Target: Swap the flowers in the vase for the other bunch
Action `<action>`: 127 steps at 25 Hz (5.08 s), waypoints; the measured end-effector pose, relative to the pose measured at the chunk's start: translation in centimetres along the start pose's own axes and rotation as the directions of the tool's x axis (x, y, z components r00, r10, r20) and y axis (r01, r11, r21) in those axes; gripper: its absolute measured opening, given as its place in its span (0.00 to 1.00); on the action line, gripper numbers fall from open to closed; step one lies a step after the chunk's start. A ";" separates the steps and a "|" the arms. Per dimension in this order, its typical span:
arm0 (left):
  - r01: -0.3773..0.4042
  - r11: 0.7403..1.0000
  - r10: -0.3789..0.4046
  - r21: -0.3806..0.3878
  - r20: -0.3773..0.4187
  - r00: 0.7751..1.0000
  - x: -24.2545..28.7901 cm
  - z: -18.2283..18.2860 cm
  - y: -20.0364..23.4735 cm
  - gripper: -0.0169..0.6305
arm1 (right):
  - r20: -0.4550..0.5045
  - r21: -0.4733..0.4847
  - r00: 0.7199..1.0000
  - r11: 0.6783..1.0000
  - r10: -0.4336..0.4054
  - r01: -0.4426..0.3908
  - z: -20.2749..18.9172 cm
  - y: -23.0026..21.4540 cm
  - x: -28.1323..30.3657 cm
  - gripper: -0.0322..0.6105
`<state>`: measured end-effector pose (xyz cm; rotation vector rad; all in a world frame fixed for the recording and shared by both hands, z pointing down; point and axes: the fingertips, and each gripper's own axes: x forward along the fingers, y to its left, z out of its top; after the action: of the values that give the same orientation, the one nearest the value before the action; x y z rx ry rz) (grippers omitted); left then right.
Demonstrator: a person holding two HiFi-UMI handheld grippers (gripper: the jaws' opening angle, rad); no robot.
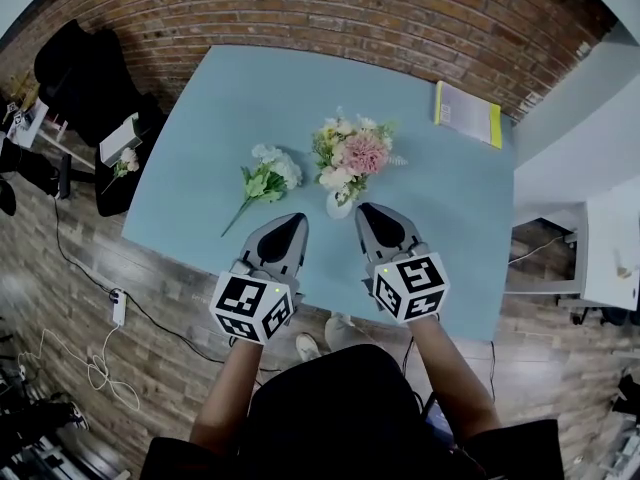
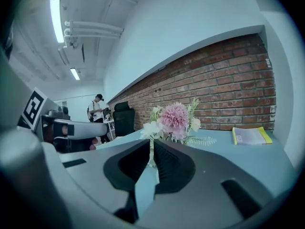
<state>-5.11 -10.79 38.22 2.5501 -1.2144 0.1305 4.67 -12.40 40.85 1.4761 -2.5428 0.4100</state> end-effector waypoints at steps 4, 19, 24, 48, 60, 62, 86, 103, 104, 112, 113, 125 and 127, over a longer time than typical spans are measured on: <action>-0.004 1.000 0.004 -0.006 -0.017 1.000 0.7 -0.5 0.2 0.03 | -0.033 -0.003 0.999 1.000 0.004 -0.004 -1.0 -0.8 0.9 0.23; -0.029 0.999 0.027 -0.032 -0.069 0.997 2.1 -2.2 1.4 0.03 | -0.096 -0.012 0.995 0.999 -0.031 0.030 -3.5 -2.9 4.7 0.54; -0.042 0.998 0.039 -0.042 -0.074 0.997 2.4 -2.5 1.9 0.03 | -0.105 -0.005 0.994 0.999 -0.033 0.033 -3.9 -3.3 5.8 0.59; -0.092 0.993 0.085 -0.080 -0.077 0.993 3.4 -3.0 4.7 0.03 | -0.087 -0.005 0.995 0.998 -0.058 0.058 -3.0 -4.7 10.7 0.81; -0.084 0.993 0.077 -0.087 -0.080 0.994 3.7 -3.1 5.1 0.03 | -0.085 -0.047 0.994 0.997 -0.072 0.069 -2.6 -4.9 10.9 0.80; -0.083 0.993 0.076 -0.090 -0.077 0.994 3.6 -3.1 5.2 0.03 | -0.090 -0.056 0.993 0.996 -0.079 0.074 -2.7 -4.9 10.9 0.80; -0.068 0.991 0.061 -0.117 -0.068 0.996 3.0 -3.2 5.9 0.03 | -0.089 -0.119 0.979 0.978 -0.182 0.171 -2.0 -5.4 10.1 0.35; -0.054 0.991 0.047 -0.124 -0.052 0.998 2.9 -3.1 5.1 0.03 | -0.042 -0.118 0.982 0.977 -0.185 0.179 -0.1 -5.1 8.5 0.31; -0.051 0.991 0.045 -0.125 -0.050 0.998 2.9 -3.1 5.0 0.03 | -0.034 -0.120 0.982 0.976 -0.185 0.180 0.2 -5.1 8.4 0.31; -0.035 0.992 0.032 -0.124 -0.026 0.999 2.0 -2.5 4.3 0.03 | 0.029 -0.137 0.980 0.971 -0.196 0.198 3.2 -4.4 6.9 0.31; -0.031 0.992 0.029 -0.122 -0.021 0.999 1.9 -2.4 4.1 0.03 | 0.040 -0.139 0.980 0.970 -0.197 0.201 3.5 -4.3 6.6 0.31; 0.004 0.996 -0.003 -0.090 0.016 1.000 0.1 -1.0 2.1 0.03 | 0.121 -0.134 0.968 0.963 -0.220 0.236 6.3 -3.0 3.4 0.31; 0.009 0.996 -0.007 -0.086 0.021 1.000 -0.2 -0.9 1.8 0.03 | 0.134 -0.137 0.966 0.961 -0.221 0.239 6.7 -2.7 2.9 0.31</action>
<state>-6.59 -11.39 39.40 2.4873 -1.1908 0.0492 5.47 -18.19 35.73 1.7572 -2.3842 0.0949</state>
